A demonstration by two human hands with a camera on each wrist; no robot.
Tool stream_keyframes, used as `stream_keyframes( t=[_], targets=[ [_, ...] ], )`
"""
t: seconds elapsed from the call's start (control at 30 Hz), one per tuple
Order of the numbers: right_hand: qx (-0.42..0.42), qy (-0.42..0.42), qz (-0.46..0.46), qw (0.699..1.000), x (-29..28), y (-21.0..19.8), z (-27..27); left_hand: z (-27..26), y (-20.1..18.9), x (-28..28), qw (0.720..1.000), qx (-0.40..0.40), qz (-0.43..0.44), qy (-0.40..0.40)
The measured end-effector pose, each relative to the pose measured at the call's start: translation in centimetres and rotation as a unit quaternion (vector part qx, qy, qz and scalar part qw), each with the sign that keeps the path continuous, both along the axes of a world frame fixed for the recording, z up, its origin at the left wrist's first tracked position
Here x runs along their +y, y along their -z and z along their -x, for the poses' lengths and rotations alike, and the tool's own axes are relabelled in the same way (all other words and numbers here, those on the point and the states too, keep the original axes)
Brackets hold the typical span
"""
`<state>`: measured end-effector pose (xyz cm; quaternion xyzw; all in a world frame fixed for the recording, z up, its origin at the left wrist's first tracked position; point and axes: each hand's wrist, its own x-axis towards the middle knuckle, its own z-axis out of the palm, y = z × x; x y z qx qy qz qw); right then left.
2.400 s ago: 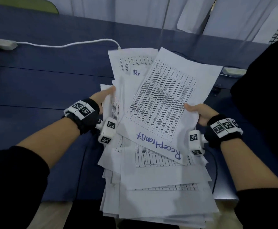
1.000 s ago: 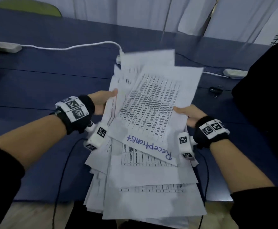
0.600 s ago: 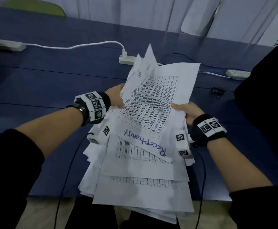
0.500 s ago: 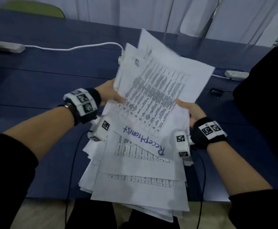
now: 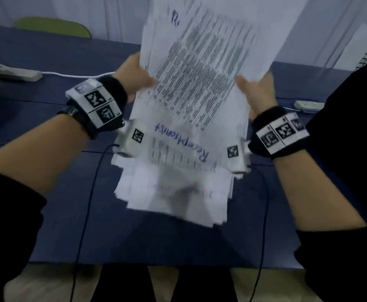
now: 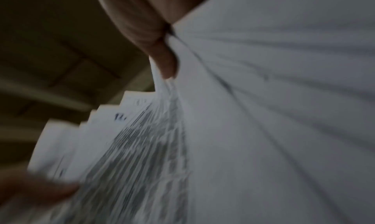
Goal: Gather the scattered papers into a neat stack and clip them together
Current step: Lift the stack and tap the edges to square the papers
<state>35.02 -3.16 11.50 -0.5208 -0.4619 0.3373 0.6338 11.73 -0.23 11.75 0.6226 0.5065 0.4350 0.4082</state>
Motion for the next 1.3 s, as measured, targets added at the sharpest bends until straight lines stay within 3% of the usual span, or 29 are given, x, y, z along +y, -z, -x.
stream_keyframes(
  t=[0.13,0.23,0.33,0.43,0.5,0.6,0.67,0.8,0.97,1.13,1.3],
  targets=[
    [-0.109,0.060,-0.162,0.979,0.0,-4.1,1.8,-2.8,-4.2,-0.6,0.984,-0.024,-0.153,-0.091],
    [-0.109,0.091,-0.305,0.942,-1.0,-5.9,3.8,-4.6,-6.2,-1.4,0.955,-0.048,-0.261,-0.130],
    [-0.088,0.116,-0.362,0.921,-1.2,-6.6,4.6,-5.8,-6.9,-2.3,0.937,-0.097,-0.313,-0.119],
    [-0.058,0.111,-0.339,0.932,-1.7,-6.2,4.3,-5.6,-5.8,-2.4,0.943,-0.115,-0.300,-0.086],
    [-0.051,0.079,-0.293,0.951,-1.3,-5.0,3.3,-4.2,-4.0,-1.3,0.967,-0.088,-0.227,-0.067],
    [-0.010,0.001,-0.155,0.988,-0.3,-3.6,0.9,-1.4,-2.5,-0.2,0.985,-0.106,-0.131,-0.030],
    [0.063,-0.051,-0.093,0.992,0.1,-3.6,-1.0,0.5,-2.5,0.5,0.981,-0.150,-0.118,-0.027],
    [0.114,-0.149,-0.106,0.977,0.9,-4.0,-2.2,1.5,-4.0,0.8,0.970,-0.217,-0.113,-0.012],
    [0.155,-0.110,-0.091,0.978,1.1,-3.8,-2.2,0.6,-4.7,0.8,0.963,-0.244,-0.115,0.018],
    [0.120,-0.142,-0.107,0.977,1.0,-3.1,-2.3,0.0,-4.6,0.4,0.965,-0.233,-0.087,0.086],
    [0.114,-0.154,-0.111,0.975,0.6,-4.2,-2.7,-1.5,-6.3,-0.6,0.957,-0.236,-0.153,0.073]
  ],
)
